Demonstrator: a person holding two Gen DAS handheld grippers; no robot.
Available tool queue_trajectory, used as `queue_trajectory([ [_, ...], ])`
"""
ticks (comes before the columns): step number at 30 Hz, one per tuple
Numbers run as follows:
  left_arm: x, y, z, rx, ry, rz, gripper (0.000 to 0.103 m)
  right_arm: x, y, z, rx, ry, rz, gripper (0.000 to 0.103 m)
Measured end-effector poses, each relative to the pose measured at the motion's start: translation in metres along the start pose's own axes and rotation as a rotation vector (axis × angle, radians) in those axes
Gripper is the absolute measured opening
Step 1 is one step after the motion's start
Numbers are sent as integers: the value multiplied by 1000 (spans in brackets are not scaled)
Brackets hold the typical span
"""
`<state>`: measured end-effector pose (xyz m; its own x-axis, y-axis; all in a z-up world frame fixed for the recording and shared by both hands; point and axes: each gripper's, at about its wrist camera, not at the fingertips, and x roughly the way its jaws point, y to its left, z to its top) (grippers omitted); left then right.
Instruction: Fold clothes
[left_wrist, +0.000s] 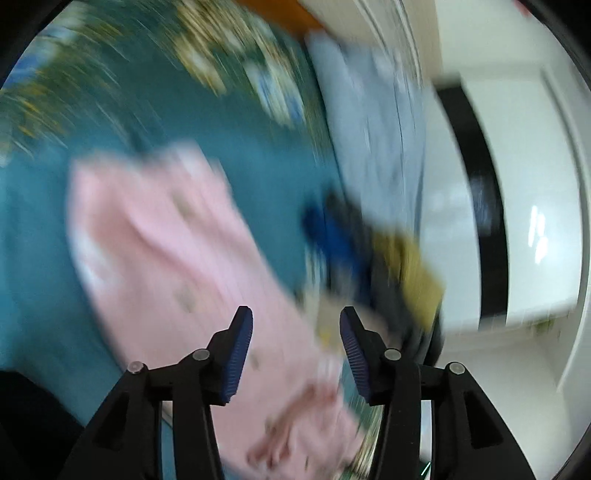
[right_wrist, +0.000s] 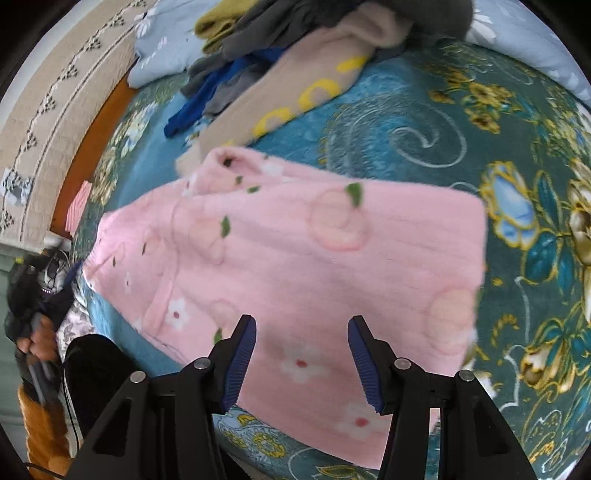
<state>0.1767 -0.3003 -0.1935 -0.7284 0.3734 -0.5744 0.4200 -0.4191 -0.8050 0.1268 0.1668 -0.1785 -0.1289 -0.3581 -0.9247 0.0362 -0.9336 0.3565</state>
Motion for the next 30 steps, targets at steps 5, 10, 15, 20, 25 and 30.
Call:
queue_trajectory([
  [5,-23,51,32,-128,-113,165,59,13,6,0,1,20,3,56],
  [10,-16,79,35,-183,-105,257,57,20,7,5,17,31,-8,56],
  [15,-1,73,36,-105,-109,324,32,24,9,8,30,46,-19,56],
  [20,9,65,45,-33,-99,309,14,29,11,12,42,62,-30,56],
  [25,5,91,44,-172,-95,50,14,34,14,15,40,79,-39,56],
  [30,2,119,43,-292,-107,127,14,38,17,17,37,89,-46,56],
])
